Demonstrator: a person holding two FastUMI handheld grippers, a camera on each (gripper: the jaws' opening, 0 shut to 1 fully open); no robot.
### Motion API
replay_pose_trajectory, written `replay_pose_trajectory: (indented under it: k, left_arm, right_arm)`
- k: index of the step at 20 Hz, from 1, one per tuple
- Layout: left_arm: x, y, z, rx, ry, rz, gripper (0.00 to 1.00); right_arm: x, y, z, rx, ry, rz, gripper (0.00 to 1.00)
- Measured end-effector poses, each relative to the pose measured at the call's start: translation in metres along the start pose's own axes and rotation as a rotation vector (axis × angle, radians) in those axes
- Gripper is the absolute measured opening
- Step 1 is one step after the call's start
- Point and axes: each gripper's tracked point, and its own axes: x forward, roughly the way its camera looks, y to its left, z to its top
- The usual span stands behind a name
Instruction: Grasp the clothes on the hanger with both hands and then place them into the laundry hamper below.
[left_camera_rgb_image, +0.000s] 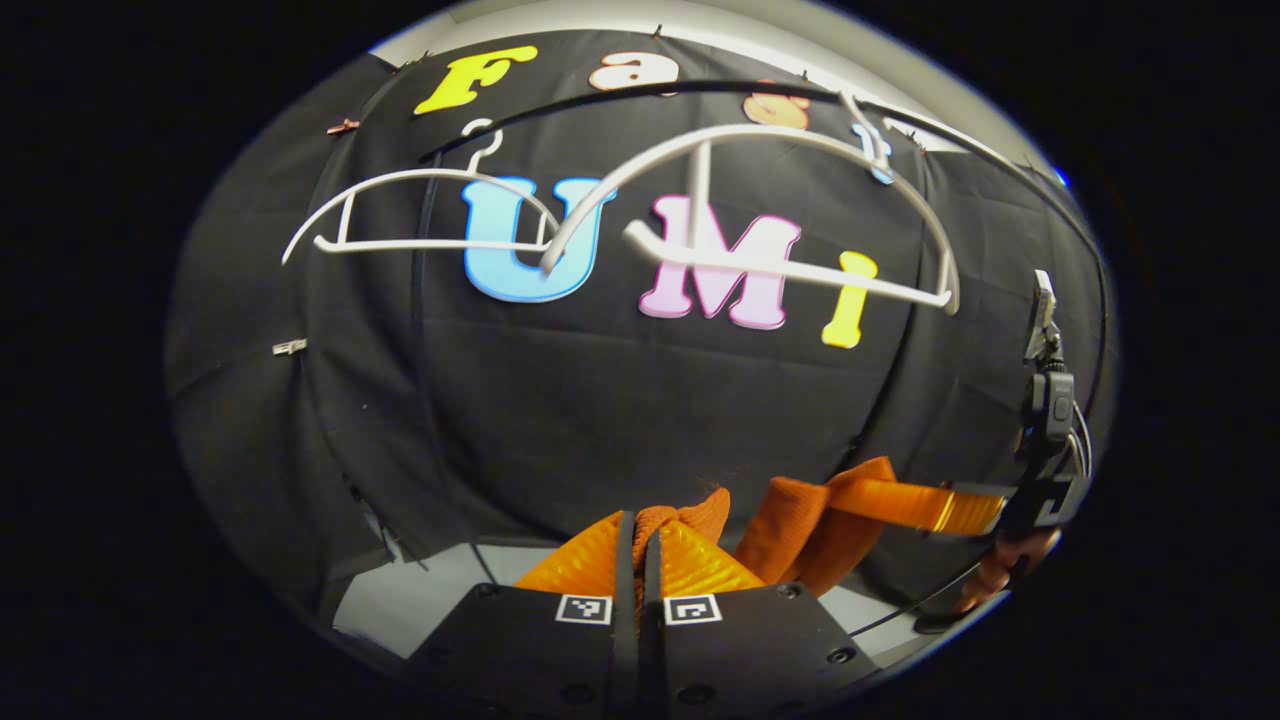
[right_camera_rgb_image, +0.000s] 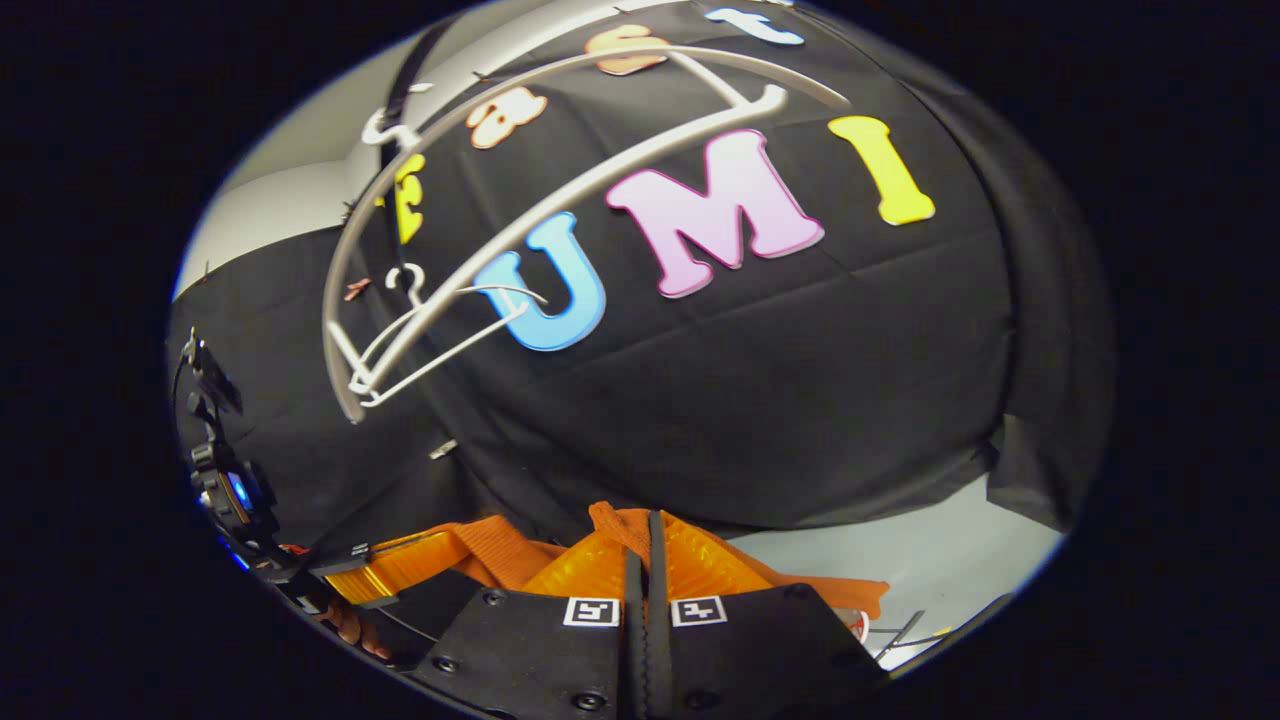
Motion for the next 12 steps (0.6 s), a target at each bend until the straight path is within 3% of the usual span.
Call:
replay_pose_trajectory:
  k: [2, 5, 7, 12]
  left_arm:
    - [-0.004, -0.01, 0.02, -0.005, -0.04, -0.028, 0.05]
    - [0.003, -0.011, 0.009, -0.016, -0.019, -0.033, 0.05]
    - [0.012, -0.007, -0.025, -0.009, 0.043, -0.016, 0.05]
    - [0.028, 0.004, -0.151, 0.002, 0.284, 0.023, 0.05]
  right_arm:
    - [-0.007, 0.021, 0.018, -0.034, -0.035, 0.036, 0.05]
    - [-0.005, 0.014, 0.008, -0.088, -0.024, 0.009, 0.05]
    - [-0.001, -0.009, -0.022, -0.087, 0.031, -0.047, 0.05]
    - [-0.001, -0.092, -0.126, -0.113, 0.242, -0.273, 0.04]
